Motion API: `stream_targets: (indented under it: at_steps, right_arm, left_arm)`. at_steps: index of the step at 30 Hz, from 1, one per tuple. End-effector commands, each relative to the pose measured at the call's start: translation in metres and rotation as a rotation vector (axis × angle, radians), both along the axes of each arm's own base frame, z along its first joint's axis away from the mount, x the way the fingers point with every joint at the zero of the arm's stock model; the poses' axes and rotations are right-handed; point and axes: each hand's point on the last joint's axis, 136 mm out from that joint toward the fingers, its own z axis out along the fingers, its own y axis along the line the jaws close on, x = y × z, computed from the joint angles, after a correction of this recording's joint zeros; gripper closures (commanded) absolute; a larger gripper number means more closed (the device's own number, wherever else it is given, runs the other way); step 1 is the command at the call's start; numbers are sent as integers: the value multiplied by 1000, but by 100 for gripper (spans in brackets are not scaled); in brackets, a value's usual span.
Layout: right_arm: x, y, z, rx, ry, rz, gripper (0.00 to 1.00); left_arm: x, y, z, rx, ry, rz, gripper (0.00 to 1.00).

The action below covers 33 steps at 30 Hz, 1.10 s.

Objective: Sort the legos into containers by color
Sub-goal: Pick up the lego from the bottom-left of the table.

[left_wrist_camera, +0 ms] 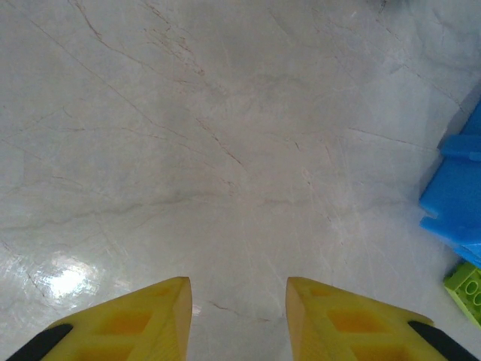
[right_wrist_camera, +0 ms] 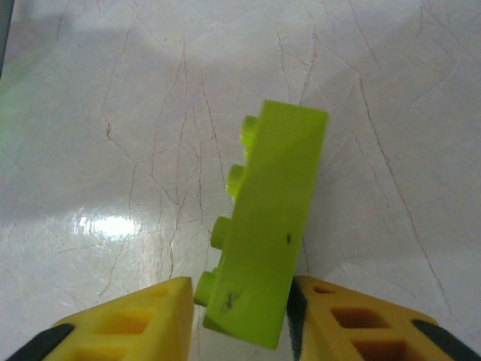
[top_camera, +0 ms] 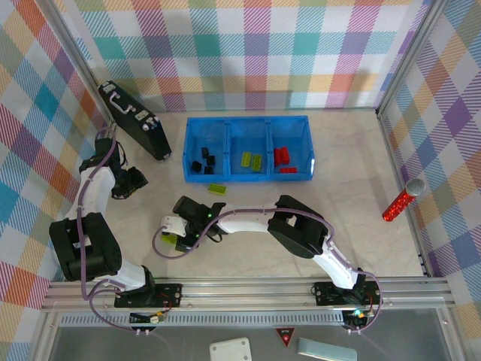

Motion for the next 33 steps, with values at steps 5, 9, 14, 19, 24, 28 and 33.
stream_targets:
  at_steps: [5,9,14,19,24,28,33]
  right_arm:
    - [-2,-2,-5,3,22,5,71]
    - [-2,-2,1,14,14,7,74]
    - [1,-5,12,35,-5,2,75]
    - [9,-18,23,45,-14,-22,76]
    - [24,-43,33,49,-23,-75,76]
    - [39,-72,42,44,-32,-129,76]
    - [62,-111,53,45,-34,-210,76]
  left_arm:
    - [0,3,-2,-10,-2,9,62]
    - [0,3,-2,-12,0,9,62]
    - [0,3,-2,-13,1,7,62]
    - [1,3,-3,-13,3,6,62]
    - [1,3,-3,-12,4,6,62]
    - [2,3,-3,-14,4,7,63]
    - [2,3,-3,-18,5,5,63]
